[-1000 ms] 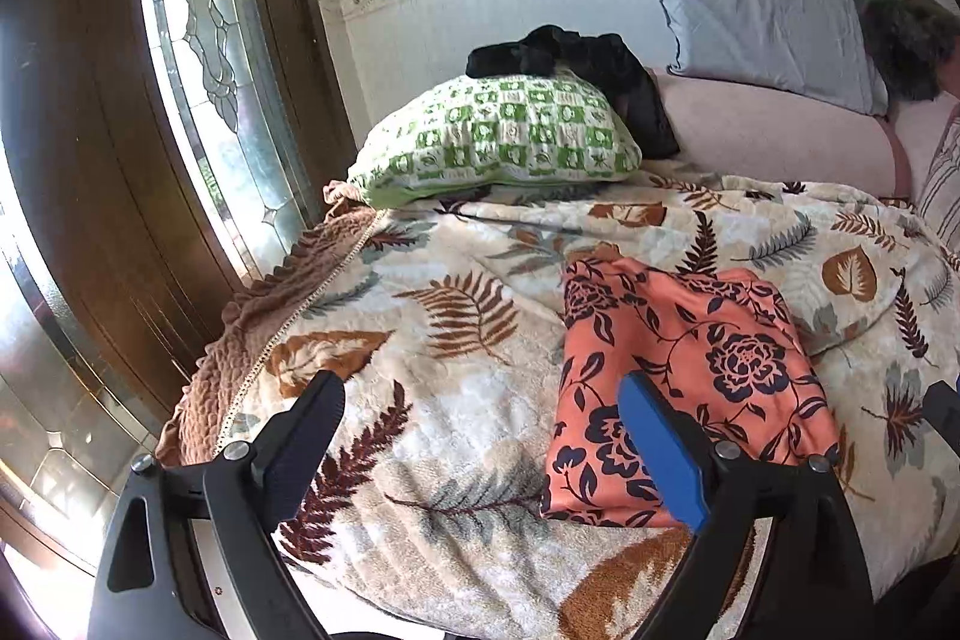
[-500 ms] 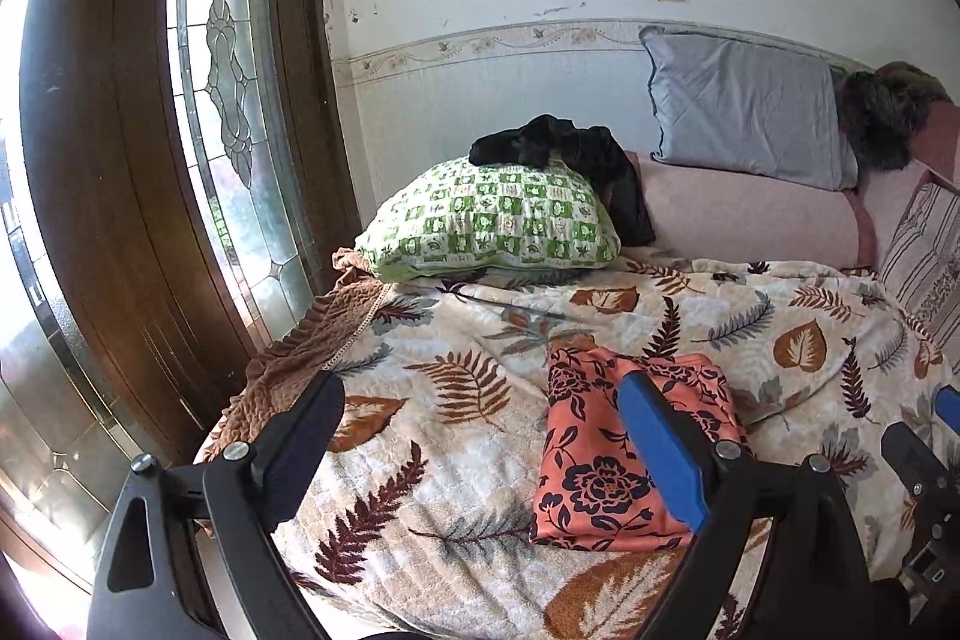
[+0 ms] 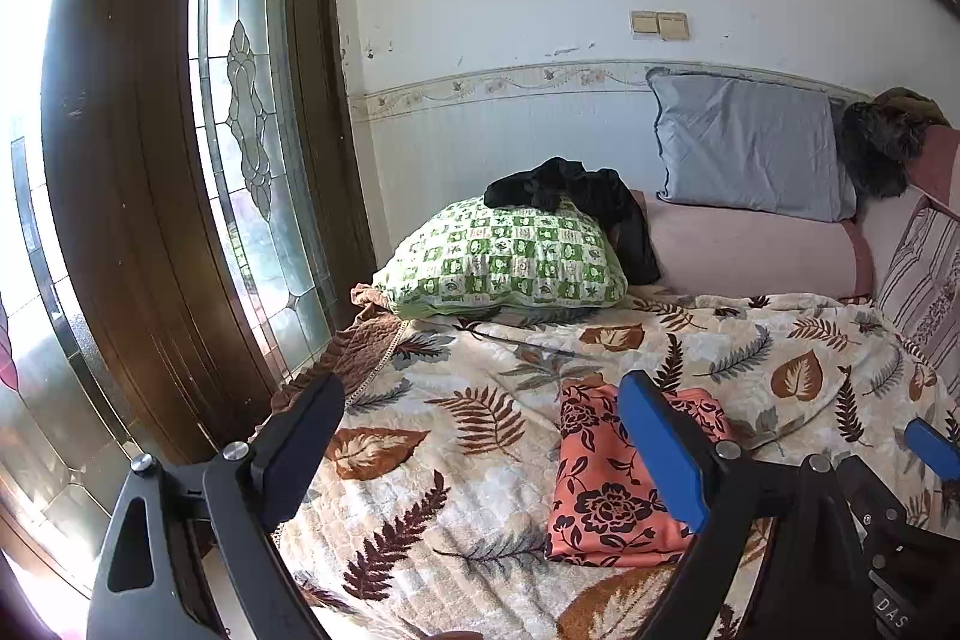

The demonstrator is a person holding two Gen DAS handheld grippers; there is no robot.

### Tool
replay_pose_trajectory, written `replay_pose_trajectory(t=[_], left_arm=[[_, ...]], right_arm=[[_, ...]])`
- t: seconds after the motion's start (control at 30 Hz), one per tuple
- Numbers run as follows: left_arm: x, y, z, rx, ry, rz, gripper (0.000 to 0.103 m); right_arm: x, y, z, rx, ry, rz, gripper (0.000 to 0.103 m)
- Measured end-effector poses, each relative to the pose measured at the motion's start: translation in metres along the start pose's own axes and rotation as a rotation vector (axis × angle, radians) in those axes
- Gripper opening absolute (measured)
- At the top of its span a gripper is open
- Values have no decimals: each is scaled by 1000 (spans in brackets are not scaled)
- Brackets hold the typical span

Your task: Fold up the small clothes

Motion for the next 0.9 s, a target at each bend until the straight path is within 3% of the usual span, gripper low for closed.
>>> replay_pose_trajectory(t=[0.9], left_arm=[[1, 2, 0, 4, 2, -11, 93]], right_arm=[[5, -1, -1, 8, -29, 8, 78]])
Point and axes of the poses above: each gripper's, at about its wrist camera, not at the fingertips, and y roughly against the way its jaws point, x to its left, z to its top, the point moved 10 cm from there along -y, roughly the way its jaws point, and after that the axes turned 4 degrees about -y, right-handed, at the moved point
